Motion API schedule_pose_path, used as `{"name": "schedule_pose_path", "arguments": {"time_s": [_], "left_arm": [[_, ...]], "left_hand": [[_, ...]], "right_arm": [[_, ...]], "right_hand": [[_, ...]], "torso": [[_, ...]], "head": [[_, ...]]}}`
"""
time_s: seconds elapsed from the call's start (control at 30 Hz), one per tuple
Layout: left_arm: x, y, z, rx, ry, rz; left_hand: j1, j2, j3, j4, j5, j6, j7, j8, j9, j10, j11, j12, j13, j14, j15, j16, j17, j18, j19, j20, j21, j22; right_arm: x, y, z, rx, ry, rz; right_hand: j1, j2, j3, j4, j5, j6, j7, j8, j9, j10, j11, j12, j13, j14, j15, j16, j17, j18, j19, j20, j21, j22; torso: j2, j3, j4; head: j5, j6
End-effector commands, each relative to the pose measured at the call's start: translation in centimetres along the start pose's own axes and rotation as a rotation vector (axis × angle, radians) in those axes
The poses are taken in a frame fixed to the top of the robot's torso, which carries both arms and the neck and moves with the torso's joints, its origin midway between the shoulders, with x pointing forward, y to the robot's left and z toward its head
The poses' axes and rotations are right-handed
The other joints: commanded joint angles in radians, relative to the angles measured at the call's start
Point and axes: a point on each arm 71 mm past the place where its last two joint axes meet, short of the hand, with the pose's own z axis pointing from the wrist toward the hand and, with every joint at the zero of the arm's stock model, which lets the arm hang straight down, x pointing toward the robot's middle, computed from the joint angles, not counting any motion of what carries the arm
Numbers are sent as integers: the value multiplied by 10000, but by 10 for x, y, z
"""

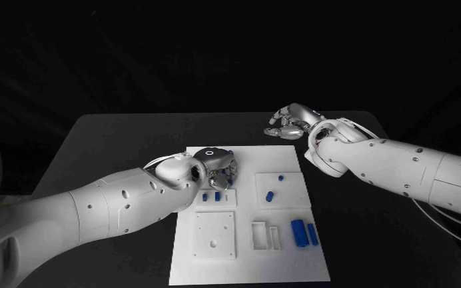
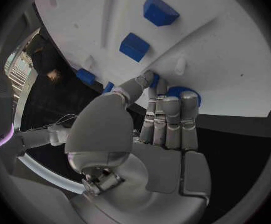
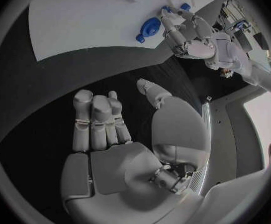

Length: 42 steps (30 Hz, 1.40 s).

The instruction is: Assemble the parts on the task board

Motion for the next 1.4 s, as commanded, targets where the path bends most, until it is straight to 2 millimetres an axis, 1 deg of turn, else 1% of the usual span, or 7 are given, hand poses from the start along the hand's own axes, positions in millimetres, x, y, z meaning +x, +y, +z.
{"name": "schedule_pose_path", "arguments": {"time_s": [0.03,0.17,0.4,0.63,0.87,1.23,1.4], "left_arm": [[9,2,-4,41,25,-77],[10,2,-7,86,-142,-183],[7,4,-13,62,-221,-439],[-9,11,-17,-117,-630,-942],[-19,16,-27,-248,-588,-1663],[-18,31,-43,-582,-194,-1955],[-18,38,-47,-719,-264,-1915]], "left_hand": [[10,83,95,-2,65,85,2,58,3,345,160,20,37,94,9,70,-16,757,102,-212,50,43],[1,76,111,-11,64,109,-7,67,-6,379,149,7,46,128,-1,79,-18,756,134,-233,67,46],[-16,64,138,-20,49,151,-22,82,-22,443,129,-14,61,197,-22,107,-15,756,194,-268,101,54],[-14,61,150,-27,47,154,-24,82,-28,450,126,-26,62,211,-26,110,-16,757,208,-278,108,55],[-27,67,153,-21,42,155,-23,81,-33,456,125,-34,63,222,-27,115,-16,756,220,-283,115,57],[-45,79,159,-24,27,141,-16,70,-48,452,127,-62,62,233,-26,118,-17,753,231,-294,121,58],[-38,83,165,-32,22,141,-17,69,-51,455,126,-69,63,235,-27,118,-18,753,233,-298,122,59]], "right_arm": [[1,1,0,-106,81,-32],[1,1,0,-113,81,-31],[1,1,0,-100,79,-34],[1,1,0,-96,83,-38],[0,0,0,-72,72,-44],[0,-1,-1,-49,64,-50],[-1,-2,-1,-44,63,-52]], "right_hand": [[-25,91,-59,17,43,15,61,9,-12,-66,8,48,-9,76,-17,-54,12,635,-24,-77,-38,179],[-23,92,-60,16,43,16,61,9,-12,-66,8,48,-9,77,-17,-55,13,635,-24,-78,-38,179],[-23,92,-62,16,44,16,61,10,-12,-66,8,49,-10,77,-17,-55,14,635,-24,-77,-38,179],[-24,91,-65,15,44,16,61,9,-12,-67,8,50,-11,77,-17,-56,15,635,-24,-77,-38,180],[-23,92,-65,15,44,16,61,9,-12,-67,8,51,-12,77,-17,-56,16,635,-24,-77,-39,180],[-21,92,-67,13,46,16,60,9,-12,-68,7,52,-13,78,-18,-57,17,635,-23,-77,-39,180],[-20,92,-68,12,46,16,60,9,-13,-68,7,53,-14,78,-18,-57,18,635,-23,-77,-39,180]], "torso": [[-5,3,2],[-5,6,10],[1,-2,-5],[-5,-6,19],[-13,-2,22],[-6,-10,12],[2,-15,13]], "head": [[14,34],[16,55],[18,95],[24,105],[50,121],[82,124],[65,114]]}}
